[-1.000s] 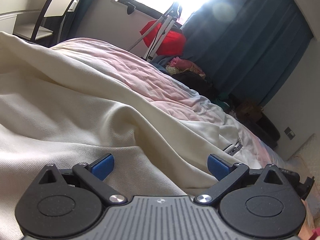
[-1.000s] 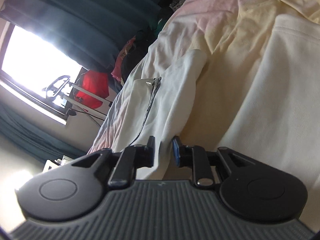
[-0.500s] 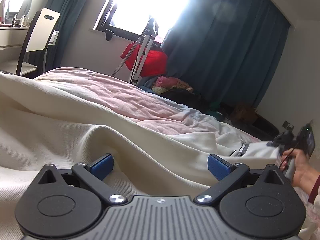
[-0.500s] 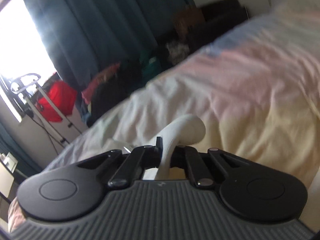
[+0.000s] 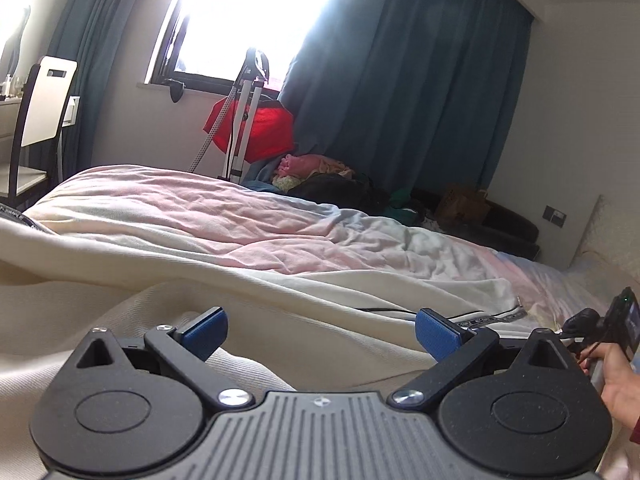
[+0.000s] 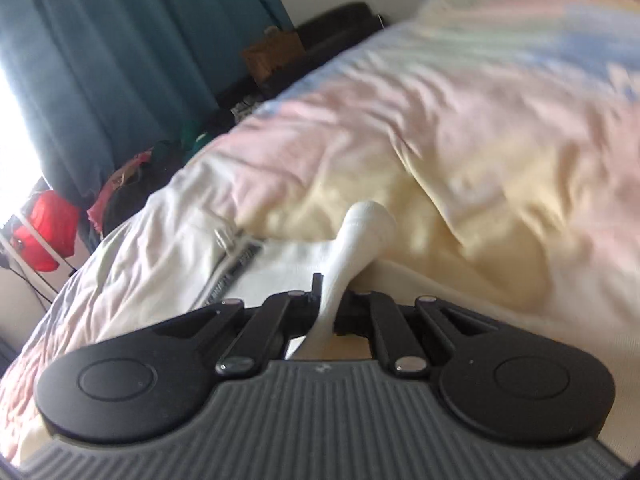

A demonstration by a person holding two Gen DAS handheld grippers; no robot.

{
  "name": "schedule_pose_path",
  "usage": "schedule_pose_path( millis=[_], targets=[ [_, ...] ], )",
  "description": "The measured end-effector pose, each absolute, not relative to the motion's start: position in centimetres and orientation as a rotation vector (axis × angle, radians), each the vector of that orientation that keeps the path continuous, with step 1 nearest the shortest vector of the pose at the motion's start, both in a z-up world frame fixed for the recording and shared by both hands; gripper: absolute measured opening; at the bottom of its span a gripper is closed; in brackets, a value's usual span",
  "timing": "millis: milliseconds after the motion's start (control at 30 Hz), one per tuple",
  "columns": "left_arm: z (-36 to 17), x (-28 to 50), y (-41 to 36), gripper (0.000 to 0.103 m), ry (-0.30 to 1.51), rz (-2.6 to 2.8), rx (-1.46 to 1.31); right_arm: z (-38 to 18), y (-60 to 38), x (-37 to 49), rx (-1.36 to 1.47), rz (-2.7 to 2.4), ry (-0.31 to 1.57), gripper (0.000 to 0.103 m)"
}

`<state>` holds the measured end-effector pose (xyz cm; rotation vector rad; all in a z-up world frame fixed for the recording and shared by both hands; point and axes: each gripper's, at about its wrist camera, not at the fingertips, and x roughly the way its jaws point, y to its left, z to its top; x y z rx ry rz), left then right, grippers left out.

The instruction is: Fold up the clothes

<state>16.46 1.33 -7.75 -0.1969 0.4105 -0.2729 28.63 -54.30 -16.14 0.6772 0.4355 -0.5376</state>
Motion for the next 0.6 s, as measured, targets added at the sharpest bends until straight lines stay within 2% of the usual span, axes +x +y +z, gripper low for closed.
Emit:
schedule_pose_path(
  millis=[233, 600],
  targets=[
    [-7.0, 13.8, 0.6, 0.101, 0.431, -0.211, -0.098, -15.3, -52.7, 27.4, 0.588, -0.495, 0.461, 0.012],
    [-2.2, 6.9, 1.1, 0.101, 0.421, -0.178, -0.063, -3.1, -40.3, 14.8, 0.318, -0.196, 0.389, 0.012]
  ],
)
